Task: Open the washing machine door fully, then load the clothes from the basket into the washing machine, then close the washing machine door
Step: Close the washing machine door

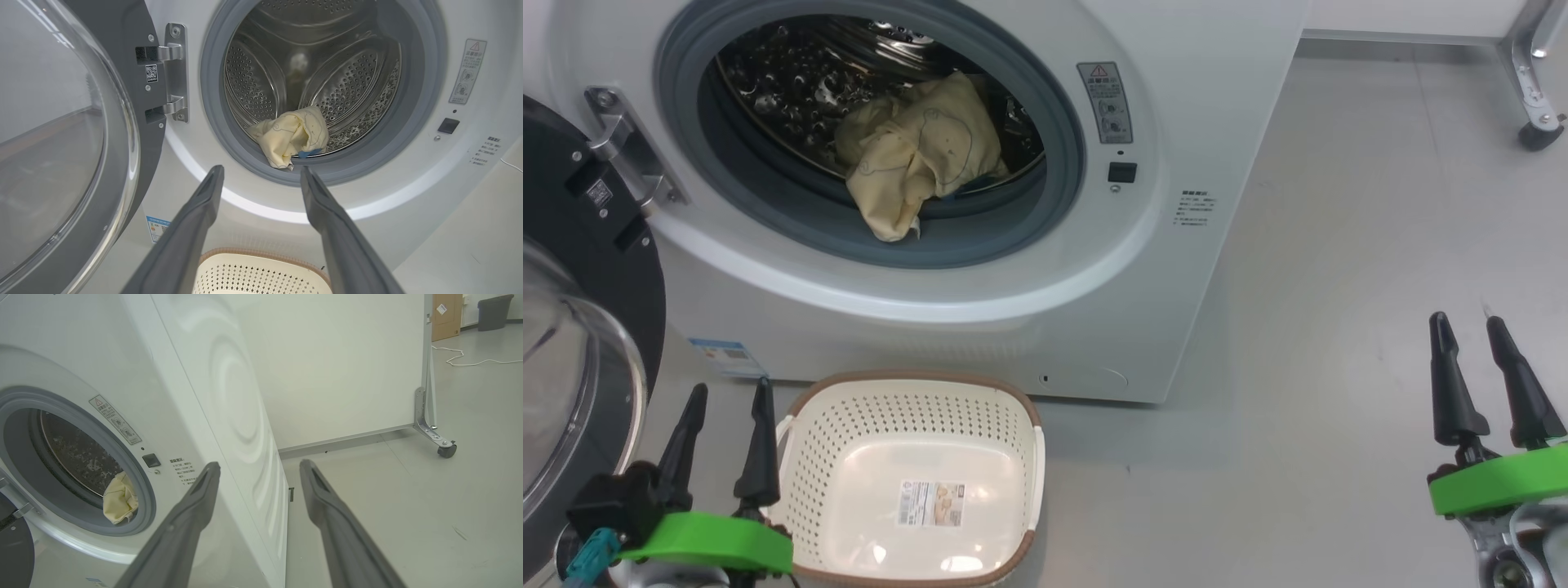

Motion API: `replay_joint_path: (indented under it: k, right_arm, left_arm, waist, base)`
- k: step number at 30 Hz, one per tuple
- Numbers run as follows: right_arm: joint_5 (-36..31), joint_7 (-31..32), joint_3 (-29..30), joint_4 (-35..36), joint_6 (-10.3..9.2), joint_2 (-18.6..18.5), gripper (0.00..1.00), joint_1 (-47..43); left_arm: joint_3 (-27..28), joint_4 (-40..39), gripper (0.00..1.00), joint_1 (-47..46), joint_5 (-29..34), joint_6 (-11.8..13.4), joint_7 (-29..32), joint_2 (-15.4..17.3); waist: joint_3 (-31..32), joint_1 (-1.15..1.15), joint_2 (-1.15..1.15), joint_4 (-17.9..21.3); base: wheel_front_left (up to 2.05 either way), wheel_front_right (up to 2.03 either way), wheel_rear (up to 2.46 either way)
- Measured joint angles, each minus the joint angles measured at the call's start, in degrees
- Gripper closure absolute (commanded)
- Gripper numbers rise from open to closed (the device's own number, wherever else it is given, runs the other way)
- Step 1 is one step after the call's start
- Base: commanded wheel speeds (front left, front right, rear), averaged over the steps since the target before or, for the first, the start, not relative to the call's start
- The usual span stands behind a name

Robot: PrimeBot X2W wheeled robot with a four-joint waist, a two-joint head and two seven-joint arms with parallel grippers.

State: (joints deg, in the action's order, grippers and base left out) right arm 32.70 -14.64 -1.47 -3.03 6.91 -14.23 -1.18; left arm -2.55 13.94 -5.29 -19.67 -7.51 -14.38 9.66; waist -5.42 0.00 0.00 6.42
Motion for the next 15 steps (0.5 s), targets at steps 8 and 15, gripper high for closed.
replay_joint_path:
  k: [8,15]
  right_arm:
    - [0.0,0.0,0.05,0.23,0.0,-0.05,0.0,-0.01]
    - [0.0,0.0,0.05,0.25,0.0,-0.05,0.0,-0.15]
  left_arm:
    - [0.09,-0.37,0.0,0.02,0.52,0.0,0.0,-0.27]
    - [-0.05,-0.9,0.0,0.15,0.49,0.0,0.0,-0.29]
  waist:
    - [-0.1,0.0,0.0,-0.11]
    - [-0.3,0.0,0.0,-0.21]
  base:
    - [-1.97,1.97,0.0]
    - [-1.71,1.71,0.0]
